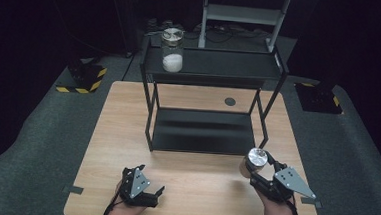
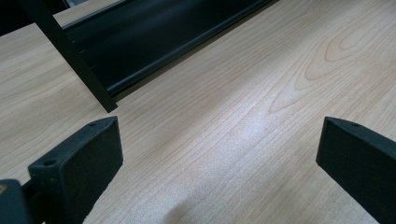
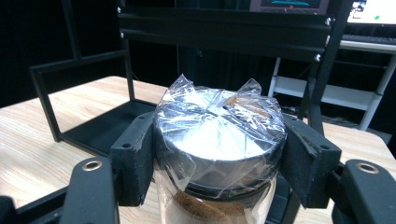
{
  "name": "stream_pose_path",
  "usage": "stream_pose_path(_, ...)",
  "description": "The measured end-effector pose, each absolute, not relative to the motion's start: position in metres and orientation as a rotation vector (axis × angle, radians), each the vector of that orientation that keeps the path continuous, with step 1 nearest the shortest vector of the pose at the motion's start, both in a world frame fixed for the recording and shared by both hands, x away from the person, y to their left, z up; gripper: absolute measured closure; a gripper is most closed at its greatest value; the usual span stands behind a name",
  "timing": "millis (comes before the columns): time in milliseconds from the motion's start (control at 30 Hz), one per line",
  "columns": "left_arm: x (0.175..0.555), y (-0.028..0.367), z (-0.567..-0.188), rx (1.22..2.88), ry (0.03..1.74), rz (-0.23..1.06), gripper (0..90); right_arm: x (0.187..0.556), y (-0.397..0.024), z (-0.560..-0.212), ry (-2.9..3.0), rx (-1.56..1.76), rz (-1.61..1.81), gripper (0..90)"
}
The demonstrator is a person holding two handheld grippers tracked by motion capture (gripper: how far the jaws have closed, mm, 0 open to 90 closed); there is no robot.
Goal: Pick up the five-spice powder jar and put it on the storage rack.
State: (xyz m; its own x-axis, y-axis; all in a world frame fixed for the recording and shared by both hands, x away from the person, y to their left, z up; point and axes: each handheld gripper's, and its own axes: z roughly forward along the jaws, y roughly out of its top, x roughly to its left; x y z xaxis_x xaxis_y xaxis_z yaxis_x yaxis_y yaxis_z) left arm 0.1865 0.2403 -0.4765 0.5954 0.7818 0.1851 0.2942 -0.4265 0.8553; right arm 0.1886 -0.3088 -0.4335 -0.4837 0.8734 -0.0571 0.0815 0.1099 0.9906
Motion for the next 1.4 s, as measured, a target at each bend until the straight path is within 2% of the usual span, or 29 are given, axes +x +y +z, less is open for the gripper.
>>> stream_pose_path(1400, 0.187, 0.247, -0.478, 1.95, 0.873, 0.71, 0.8, 0.222, -0.267, -0.372, 1.687, 0.792, 1.542, 33.7)
